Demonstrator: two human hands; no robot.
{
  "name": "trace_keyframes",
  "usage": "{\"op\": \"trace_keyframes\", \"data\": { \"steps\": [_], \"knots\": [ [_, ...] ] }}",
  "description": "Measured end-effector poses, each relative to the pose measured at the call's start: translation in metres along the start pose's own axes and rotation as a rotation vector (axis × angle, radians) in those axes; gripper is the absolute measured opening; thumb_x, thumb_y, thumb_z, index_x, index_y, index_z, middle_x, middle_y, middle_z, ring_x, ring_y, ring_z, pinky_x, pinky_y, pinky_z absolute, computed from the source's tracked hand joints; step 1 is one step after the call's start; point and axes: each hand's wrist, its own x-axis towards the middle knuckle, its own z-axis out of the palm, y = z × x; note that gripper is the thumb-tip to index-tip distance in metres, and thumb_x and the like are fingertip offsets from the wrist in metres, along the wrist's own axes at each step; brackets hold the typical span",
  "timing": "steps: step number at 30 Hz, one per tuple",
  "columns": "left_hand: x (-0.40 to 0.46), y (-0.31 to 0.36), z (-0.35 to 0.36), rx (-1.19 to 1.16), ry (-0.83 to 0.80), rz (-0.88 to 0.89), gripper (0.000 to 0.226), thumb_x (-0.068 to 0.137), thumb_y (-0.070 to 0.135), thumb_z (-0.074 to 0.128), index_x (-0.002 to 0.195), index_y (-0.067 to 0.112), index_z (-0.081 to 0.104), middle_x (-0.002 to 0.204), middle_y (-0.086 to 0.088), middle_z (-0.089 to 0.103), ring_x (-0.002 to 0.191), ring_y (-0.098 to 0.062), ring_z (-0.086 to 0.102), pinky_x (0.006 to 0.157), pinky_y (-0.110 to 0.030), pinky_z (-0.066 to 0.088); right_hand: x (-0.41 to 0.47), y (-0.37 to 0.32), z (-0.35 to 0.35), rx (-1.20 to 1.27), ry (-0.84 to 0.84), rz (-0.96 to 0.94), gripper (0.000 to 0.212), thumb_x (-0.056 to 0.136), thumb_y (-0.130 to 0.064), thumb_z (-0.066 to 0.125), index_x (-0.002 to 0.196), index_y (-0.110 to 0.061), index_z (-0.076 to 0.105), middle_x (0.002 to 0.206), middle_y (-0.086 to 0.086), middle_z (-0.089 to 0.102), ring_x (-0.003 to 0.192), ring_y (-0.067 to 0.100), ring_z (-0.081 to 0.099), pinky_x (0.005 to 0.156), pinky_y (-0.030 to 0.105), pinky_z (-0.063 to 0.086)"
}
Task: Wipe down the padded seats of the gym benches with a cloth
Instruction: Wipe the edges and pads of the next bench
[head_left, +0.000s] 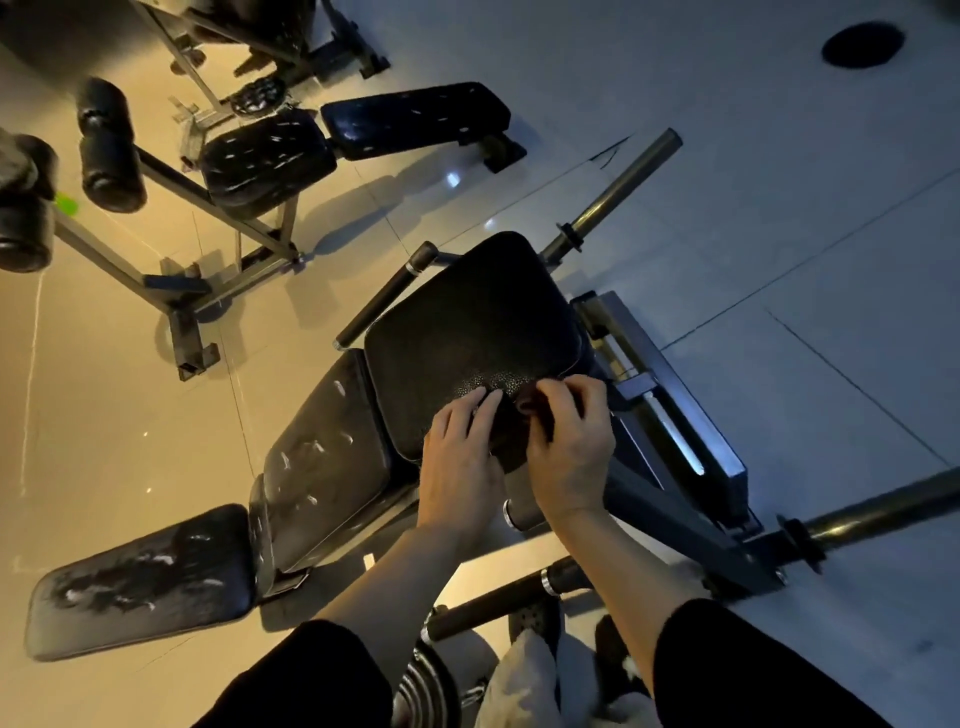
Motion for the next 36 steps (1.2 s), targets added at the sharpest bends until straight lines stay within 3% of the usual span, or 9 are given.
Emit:
{"op": "trace_keyframes", "data": {
  "steps": [8,11,15,19,21,24,27,31,36],
  "knots": [
    [0.003,-0.02,-0.005,0.007,-0.036,0.132,0.066,0.088,0.01,0.059,0.148,0.023,0.035,0.15,0.0,0.036,0.138,-0.022,0.027,0.115,-0.047,0.027,0.002,-0.008,0.003,-0.113,0.02,0.034,0.029,0.082,-0.019,0.059,0.107,-0.006,0.064,0.109,0.015,0.058,0.095,0.025,0.061,0.079,0.033,0.057],
    [0.003,-0.023,-0.007,0.04,-0.059,0.153,0.067,0.089,0.015,0.058,0.149,0.025,0.03,0.153,0.002,0.031,0.14,-0.019,0.022,0.118,-0.043,0.022,-0.013,-0.016,0.009,-0.145,-0.069,-0.053,0.03,0.083,-0.022,0.059,0.107,-0.006,0.064,0.108,0.014,0.059,0.093,0.023,0.06,0.077,0.03,0.056],
    [0.002,-0.021,-0.011,0.056,-0.1,0.155,0.074,0.09,0.014,0.056,0.152,0.028,0.019,0.157,0.005,0.02,0.142,-0.017,0.012,0.119,-0.037,0.012,0.0,-0.011,0.0,-0.078,0.024,0.176,0.027,0.08,-0.016,0.056,0.105,-0.009,0.063,0.114,0.01,0.054,0.1,0.021,0.057,0.082,0.037,0.057],
    [0.004,-0.017,-0.015,0.066,-0.139,0.136,0.081,0.088,0.013,0.059,0.153,0.029,0.014,0.158,0.005,0.016,0.144,-0.017,0.009,0.121,-0.038,0.015,-0.015,-0.013,0.0,-0.069,-0.144,0.051,0.024,0.081,-0.011,0.061,0.105,-0.011,0.064,0.116,0.007,0.054,0.105,0.02,0.055,0.087,0.038,0.056],
    [0.005,-0.015,-0.019,0.059,-0.188,0.122,0.084,0.087,0.013,0.061,0.153,0.029,0.013,0.158,0.005,0.015,0.144,-0.017,0.007,0.12,-0.038,0.017,-0.02,-0.008,-0.006,0.027,-0.062,0.234,0.027,0.082,-0.002,0.065,0.108,-0.01,0.063,0.123,0.006,0.05,0.114,0.021,0.052,0.094,0.038,0.053],
    [0.008,-0.012,-0.022,0.102,-0.239,0.117,0.087,0.086,0.011,0.063,0.154,0.027,0.011,0.158,0.004,0.015,0.144,-0.019,0.008,0.119,-0.033,0.016,-0.002,-0.005,-0.013,0.128,0.157,0.409,0.031,0.085,0.004,0.063,0.113,-0.009,0.062,0.129,0.008,0.047,0.119,0.02,0.05,0.097,0.025,0.045],
    [0.012,-0.01,-0.023,0.142,-0.286,0.114,0.089,0.084,0.013,0.065,0.154,0.026,0.011,0.157,0.002,0.016,0.143,-0.021,0.011,0.118,-0.035,0.02,0.007,-0.009,-0.005,0.194,0.109,0.385,0.03,0.085,0.004,0.062,0.111,-0.01,0.062,0.126,0.005,0.05,0.119,0.019,0.053,0.094,0.017,0.041],
    [0.015,-0.009,-0.026,0.203,-0.341,0.103,0.092,0.084,0.01,0.065,0.154,0.027,0.009,0.157,0.001,0.015,0.143,-0.022,0.012,0.118,-0.036,0.022,-0.016,0.003,-0.002,0.176,-0.088,0.37,0.032,0.085,0.002,0.063,0.114,-0.011,0.063,0.121,0.003,0.055,0.115,0.019,0.057,0.098,0.025,0.047],
    [0.015,-0.007,-0.027,0.252,-0.351,0.109,0.091,0.085,0.012,0.065,0.154,0.027,0.008,0.156,0.001,0.016,0.14,-0.022,0.018,0.114,-0.033,0.026,-0.005,0.002,-0.017,0.254,0.076,0.414,0.031,0.086,0.002,0.062,0.114,-0.012,0.063,0.125,0.001,0.053,0.118,0.013,0.052,0.084,0.002,0.035]
  ]
}}
